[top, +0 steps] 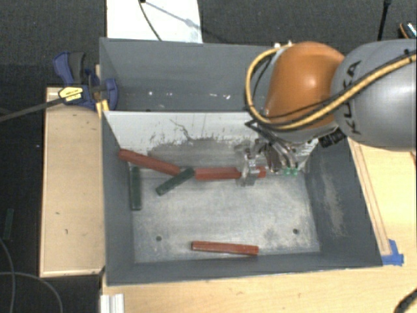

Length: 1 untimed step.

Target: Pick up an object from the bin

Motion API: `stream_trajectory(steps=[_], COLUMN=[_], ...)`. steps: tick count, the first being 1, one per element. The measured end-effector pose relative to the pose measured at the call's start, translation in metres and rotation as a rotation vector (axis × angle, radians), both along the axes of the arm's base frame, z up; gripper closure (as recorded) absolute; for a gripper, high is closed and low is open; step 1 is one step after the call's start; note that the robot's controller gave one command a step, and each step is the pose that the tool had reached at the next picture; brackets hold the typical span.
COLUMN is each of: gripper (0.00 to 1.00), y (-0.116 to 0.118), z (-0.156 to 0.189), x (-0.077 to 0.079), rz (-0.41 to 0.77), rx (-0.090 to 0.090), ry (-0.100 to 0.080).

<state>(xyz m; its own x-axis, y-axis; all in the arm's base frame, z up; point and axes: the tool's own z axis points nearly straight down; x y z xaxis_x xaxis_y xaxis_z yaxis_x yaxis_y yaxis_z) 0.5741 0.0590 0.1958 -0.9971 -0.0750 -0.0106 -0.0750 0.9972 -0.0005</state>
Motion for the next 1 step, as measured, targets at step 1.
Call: stream_trajectory(steps=[1], gripper=[1.0], y=[-0.0412], z=[0.0558], x=[-0.0227], rz=[0.29], rx=[-0.004], ry=[0.003])
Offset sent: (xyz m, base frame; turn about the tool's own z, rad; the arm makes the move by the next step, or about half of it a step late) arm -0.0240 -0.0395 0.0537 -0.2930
